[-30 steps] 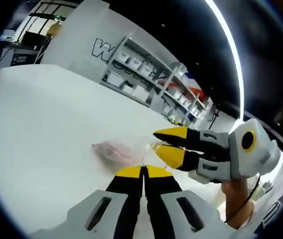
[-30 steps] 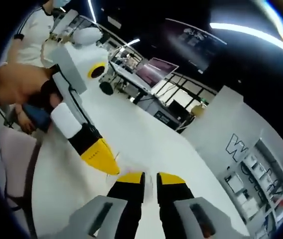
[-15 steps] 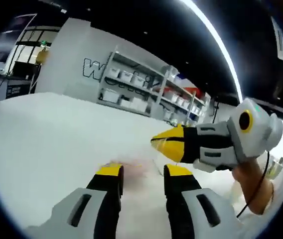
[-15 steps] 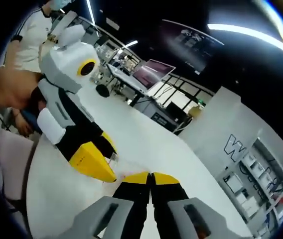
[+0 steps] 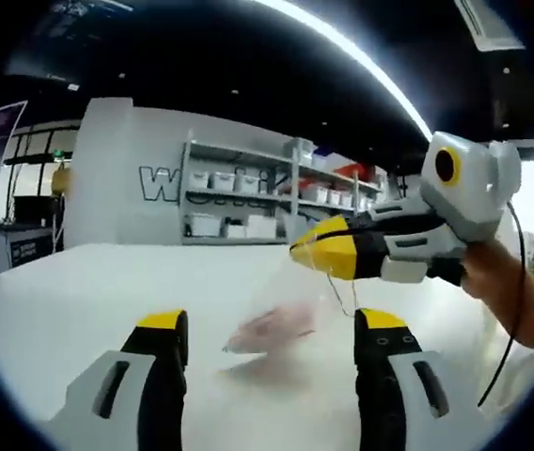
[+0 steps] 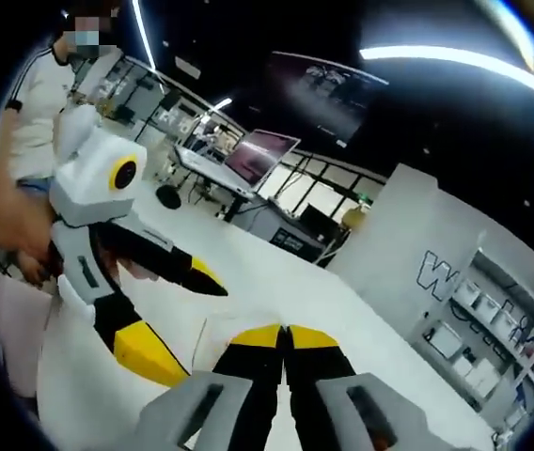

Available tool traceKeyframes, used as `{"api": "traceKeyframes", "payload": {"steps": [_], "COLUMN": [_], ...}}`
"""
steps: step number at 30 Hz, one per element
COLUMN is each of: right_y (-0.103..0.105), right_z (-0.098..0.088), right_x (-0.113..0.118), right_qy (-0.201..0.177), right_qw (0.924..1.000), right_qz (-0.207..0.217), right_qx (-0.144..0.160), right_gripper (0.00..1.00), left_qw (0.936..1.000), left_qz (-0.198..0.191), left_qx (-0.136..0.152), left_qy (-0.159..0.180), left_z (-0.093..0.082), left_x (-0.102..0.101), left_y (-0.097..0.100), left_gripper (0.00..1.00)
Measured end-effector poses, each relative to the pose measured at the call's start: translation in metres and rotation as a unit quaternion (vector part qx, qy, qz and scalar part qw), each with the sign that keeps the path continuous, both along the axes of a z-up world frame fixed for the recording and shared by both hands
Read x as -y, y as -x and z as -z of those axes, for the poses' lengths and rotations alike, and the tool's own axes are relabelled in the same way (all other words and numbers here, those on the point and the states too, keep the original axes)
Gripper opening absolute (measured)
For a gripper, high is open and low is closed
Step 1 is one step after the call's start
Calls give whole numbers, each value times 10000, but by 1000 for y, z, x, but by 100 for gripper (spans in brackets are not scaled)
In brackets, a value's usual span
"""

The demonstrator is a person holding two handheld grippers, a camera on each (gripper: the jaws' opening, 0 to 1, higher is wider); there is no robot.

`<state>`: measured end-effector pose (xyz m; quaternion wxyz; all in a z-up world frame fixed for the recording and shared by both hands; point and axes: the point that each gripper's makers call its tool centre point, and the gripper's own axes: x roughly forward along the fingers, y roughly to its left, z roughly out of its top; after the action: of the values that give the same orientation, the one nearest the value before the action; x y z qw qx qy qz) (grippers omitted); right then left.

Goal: Open the resealable bag by pulling the two sides of the seal apart until the entire bag opening is separated and visibly accessible.

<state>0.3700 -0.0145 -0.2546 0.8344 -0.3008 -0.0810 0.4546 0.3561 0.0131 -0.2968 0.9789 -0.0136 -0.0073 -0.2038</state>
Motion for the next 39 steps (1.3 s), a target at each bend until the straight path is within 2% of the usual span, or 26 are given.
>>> {"api": "traceKeyframes", "payload": {"steps": [2,4,8,11,15,30,39], "right_y": [-6,-10,-26,-38,-52,-89,-124], "right_z": [0,-1,-6,-11,-15,-18,-18], "right_x": [1,1,4,7,11,19,30], "right_qy": [-2,-18,-58,-115,-206,-244,-215], "right_qw": [10000,10000,9999,9998,9994,9987,9977], "right_qz": [40,40,110,148,210,395,607], "right_qx": [-14,-41,-37,-82,-155,-209,-233], "right_gripper": [0,0,0,0,0,0,0], "left_qw": [10000,9999,9999,9995,9986,9983,9959], "left_qz": [8,91,84,17,-35,-2,-25], "left_qx": [21,43,69,-74,-174,-332,-509], "left_qy": [-39,105,19,297,499,483,744], "left_z": [3,4,5,7,8,15,18], "left_x": [-1,1,0,-9,-15,-11,-13], "left_y": [-5,-9,-9,-10,-11,-9,-12], "left_gripper": [69,66,65,65,64,60,59]}}
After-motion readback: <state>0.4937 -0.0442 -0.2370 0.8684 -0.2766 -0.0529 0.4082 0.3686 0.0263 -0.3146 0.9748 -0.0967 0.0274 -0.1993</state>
